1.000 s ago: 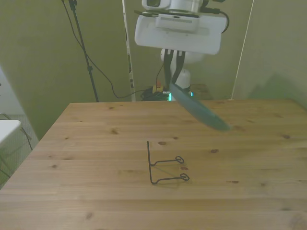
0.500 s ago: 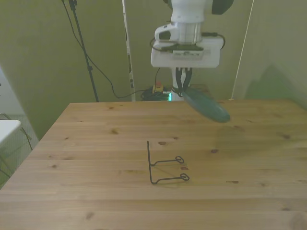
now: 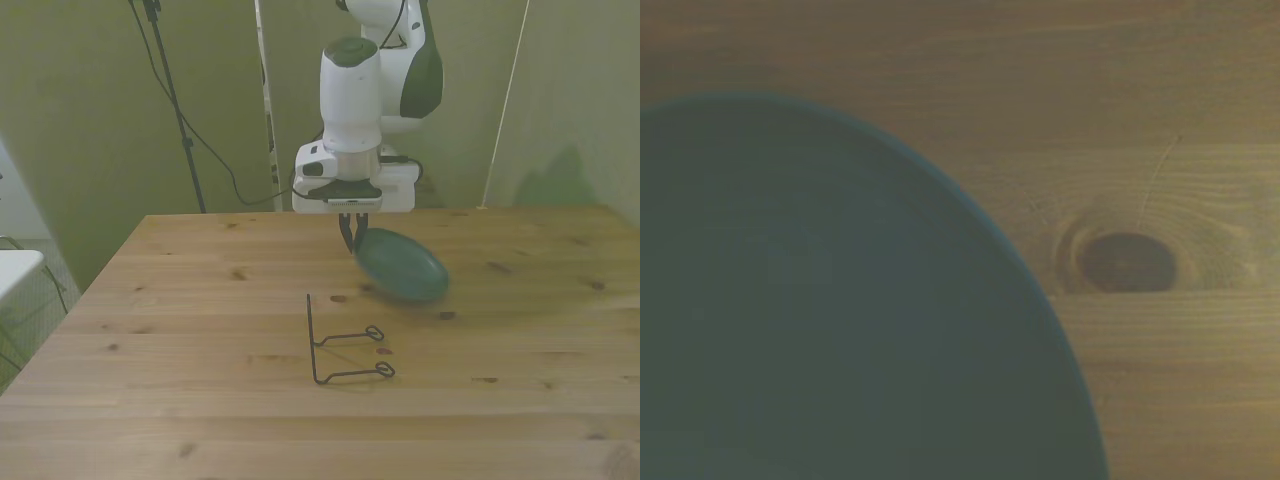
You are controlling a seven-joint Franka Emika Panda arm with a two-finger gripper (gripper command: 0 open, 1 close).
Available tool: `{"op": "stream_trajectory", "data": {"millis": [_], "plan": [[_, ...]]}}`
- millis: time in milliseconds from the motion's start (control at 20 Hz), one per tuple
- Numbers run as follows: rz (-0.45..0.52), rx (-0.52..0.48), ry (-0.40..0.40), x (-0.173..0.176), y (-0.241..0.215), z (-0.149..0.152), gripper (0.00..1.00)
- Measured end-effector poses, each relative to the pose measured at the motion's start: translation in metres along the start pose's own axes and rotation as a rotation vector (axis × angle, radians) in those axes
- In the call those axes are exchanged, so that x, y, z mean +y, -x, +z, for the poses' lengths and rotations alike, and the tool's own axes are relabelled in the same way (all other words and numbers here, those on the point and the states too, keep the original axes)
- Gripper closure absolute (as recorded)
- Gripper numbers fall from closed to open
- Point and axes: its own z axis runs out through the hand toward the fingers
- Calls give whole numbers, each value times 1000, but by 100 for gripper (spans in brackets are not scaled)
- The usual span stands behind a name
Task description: Unload the plate
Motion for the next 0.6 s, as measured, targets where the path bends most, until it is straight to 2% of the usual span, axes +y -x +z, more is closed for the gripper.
{"op": "stream_trajectory", "data": {"millis": [100, 150, 600], "plan": [[-1, 6, 0, 2, 2, 12, 100], [-2, 8, 1, 4, 3, 18, 0], [-9, 35, -13, 4, 3, 24, 0]]}}
